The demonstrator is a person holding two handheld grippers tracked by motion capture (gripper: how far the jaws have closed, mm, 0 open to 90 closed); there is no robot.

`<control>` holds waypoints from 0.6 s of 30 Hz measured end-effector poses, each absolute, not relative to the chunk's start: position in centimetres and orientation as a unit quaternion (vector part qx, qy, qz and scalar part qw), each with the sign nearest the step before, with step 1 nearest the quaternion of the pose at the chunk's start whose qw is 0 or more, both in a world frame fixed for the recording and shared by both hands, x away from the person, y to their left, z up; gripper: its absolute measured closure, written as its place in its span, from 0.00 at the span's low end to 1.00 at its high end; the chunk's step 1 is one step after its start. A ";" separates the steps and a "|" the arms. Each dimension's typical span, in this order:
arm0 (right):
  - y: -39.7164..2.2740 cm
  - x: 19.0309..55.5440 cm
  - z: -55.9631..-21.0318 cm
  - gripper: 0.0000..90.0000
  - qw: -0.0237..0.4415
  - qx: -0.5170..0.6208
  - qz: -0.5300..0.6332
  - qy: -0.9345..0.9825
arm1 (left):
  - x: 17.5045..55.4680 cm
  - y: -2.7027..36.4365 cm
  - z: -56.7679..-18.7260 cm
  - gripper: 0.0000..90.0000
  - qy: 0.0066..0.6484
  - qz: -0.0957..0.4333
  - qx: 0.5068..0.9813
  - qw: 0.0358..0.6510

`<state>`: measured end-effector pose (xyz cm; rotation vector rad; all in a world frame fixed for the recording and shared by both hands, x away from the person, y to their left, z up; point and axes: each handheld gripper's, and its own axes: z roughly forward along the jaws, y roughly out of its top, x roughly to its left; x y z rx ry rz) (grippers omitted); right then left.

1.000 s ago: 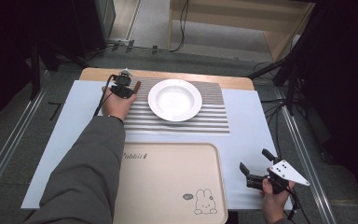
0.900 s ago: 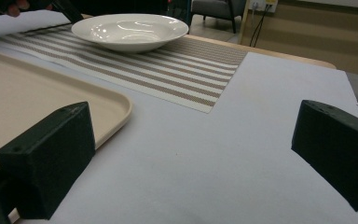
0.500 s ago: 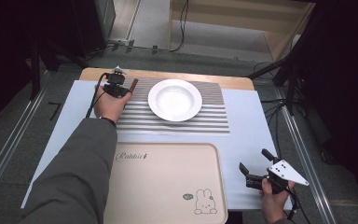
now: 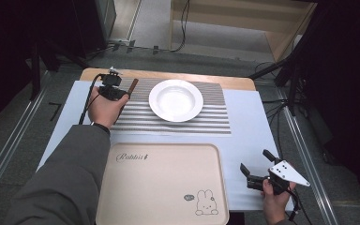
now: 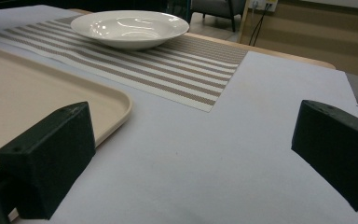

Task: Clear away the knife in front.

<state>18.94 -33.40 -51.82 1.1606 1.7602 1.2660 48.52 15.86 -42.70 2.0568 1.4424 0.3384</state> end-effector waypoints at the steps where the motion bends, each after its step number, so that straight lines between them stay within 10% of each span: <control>1: -33.4 18.9 -51.8 0.00 0.335 0.444 0.485 0.675 | 48.3 16.0 -42.6 0.85 0.542 0.125 0.775 0.300; 18: -33.3 19.0 -51.8 0.00 0.336 0.445 0.483 0.675 | 44.2 15.9 -41.8 0.85 0.507 0.125 0.796 0.306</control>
